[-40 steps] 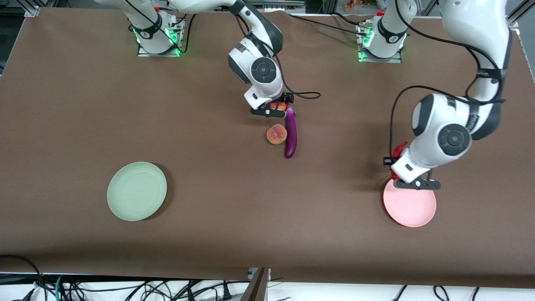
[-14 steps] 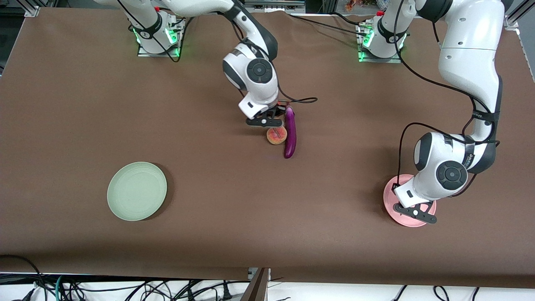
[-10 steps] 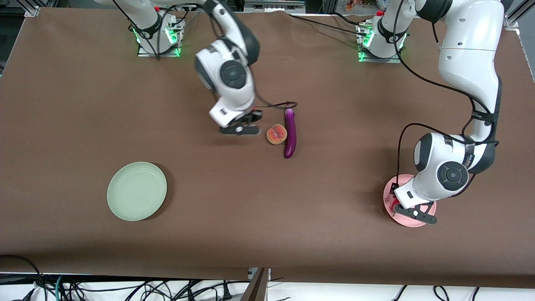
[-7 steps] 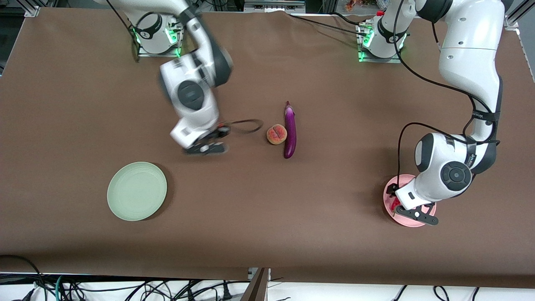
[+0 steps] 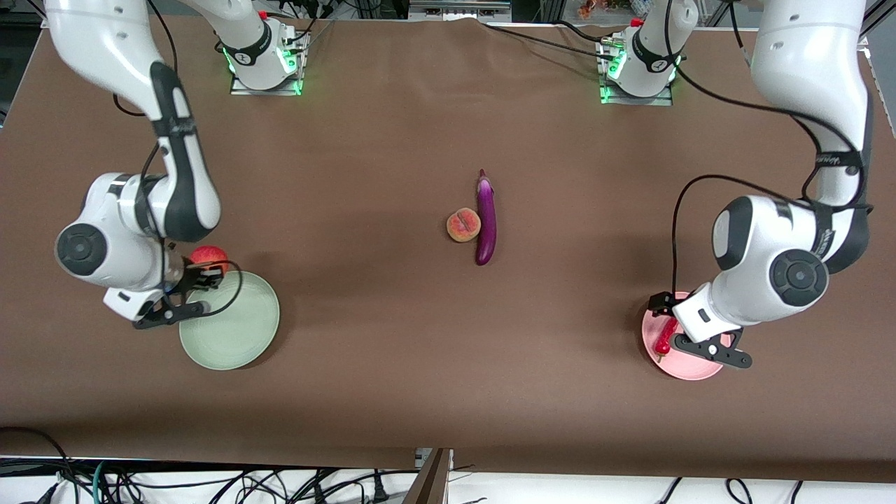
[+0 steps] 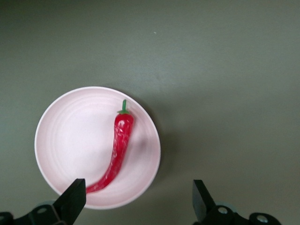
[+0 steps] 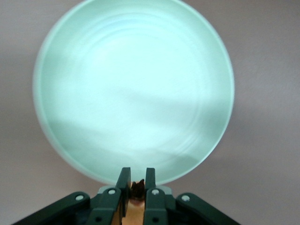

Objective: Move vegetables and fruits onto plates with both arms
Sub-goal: 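Carry the pomegranate with the right gripper while the left gripper drops the chili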

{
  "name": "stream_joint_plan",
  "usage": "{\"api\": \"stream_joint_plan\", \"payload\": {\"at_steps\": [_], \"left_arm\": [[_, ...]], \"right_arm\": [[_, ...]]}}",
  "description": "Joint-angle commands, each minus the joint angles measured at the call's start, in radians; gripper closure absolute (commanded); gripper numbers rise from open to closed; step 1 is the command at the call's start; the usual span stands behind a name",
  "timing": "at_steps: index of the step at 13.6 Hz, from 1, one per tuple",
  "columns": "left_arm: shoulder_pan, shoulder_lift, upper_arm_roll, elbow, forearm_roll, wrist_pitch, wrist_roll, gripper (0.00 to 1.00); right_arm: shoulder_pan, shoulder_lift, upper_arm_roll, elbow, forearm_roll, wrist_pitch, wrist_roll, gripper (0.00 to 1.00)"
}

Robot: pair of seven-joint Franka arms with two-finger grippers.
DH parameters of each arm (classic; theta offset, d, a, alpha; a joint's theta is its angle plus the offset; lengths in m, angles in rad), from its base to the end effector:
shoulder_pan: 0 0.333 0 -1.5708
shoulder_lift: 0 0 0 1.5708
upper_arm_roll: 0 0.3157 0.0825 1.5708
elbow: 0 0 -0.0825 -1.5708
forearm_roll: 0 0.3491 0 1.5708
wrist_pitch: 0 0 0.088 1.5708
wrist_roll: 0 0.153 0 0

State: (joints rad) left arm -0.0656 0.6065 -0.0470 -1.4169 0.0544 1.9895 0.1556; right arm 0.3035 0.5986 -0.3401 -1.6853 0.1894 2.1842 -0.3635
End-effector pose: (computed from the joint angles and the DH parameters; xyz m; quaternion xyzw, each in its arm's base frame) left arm 0.6774 -0.0658 0.3114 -0.9898 0.1411 0.0168 0.0108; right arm 0.6400 0.0083 0.2377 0.9908 0.1304 -0.0333 0.0134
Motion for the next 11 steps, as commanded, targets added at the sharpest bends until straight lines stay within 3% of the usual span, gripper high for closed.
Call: {"api": "stream_joint_plan", "payload": {"at_steps": [1,4,5,6,7,11], "left_arm": [[-0.003,-0.092,-0.004,-0.017,-0.019,-0.086,-0.016,0.00],[-0.008,-0.146,-0.008,-0.017,-0.022,-0.176,-0.016,0.00],[-0.008,-0.157,-0.036,-0.019,-0.039,-0.207,-0.022,0.00],[-0.011,-0.171,-0.046,-0.033,-0.062,-0.245,-0.042,0.00],[-0.041,-0.174,-0.047,-0.042,-0.091,-0.289,-0.038,0.00],[-0.175,-0.154,-0.047,-0.143,-0.275,-0.302,-0.053,0.00]], "right_arm": [[-0.014,0.065,0.016,0.035,0.064,0.074,-0.043,1.00],[-0.035,0.113,0.018,0.073,0.100,0.100,-0.043,1.00],[-0.034,0.116,0.018,0.075,0.114,0.101,-0.043,0.94],[-0.034,0.121,0.019,0.096,0.117,0.101,-0.043,0.41],[-0.037,0.130,0.020,0.128,0.120,0.100,-0.042,0.04],[-0.026,0.118,0.036,0.180,0.145,0.074,-0.038,0.01]]}}
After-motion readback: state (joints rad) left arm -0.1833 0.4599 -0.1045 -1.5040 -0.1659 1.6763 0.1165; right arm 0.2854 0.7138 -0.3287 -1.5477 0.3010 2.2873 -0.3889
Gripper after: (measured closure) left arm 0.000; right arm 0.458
